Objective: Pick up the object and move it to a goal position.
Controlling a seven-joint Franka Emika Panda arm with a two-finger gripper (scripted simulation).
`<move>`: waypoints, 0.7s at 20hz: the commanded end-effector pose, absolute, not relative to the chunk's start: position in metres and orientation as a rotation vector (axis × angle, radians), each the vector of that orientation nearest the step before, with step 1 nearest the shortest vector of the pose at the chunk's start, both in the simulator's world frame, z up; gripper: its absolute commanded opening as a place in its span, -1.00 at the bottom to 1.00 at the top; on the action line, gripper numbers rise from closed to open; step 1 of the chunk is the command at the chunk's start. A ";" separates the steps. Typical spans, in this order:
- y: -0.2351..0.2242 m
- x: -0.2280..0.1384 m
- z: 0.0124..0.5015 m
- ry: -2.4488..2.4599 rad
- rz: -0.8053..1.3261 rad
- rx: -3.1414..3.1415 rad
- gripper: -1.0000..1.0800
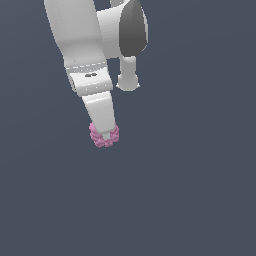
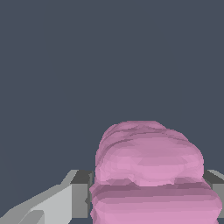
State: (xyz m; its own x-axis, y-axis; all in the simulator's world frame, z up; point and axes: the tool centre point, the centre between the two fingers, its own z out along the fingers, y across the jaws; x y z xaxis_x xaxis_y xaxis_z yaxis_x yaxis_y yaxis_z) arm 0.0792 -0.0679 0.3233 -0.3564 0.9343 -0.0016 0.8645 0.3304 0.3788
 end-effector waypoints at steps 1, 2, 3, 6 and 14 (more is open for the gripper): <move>-0.074 0.080 0.335 2.397 0.484 1.582 -1.00; -0.077 0.080 0.340 2.405 0.491 1.561 -1.00; -0.079 0.080 0.344 2.414 0.498 1.540 -1.00; -0.087 0.081 0.359 2.438 0.520 1.476 -1.00; -0.109 0.085 0.400 2.499 0.579 1.290 -1.00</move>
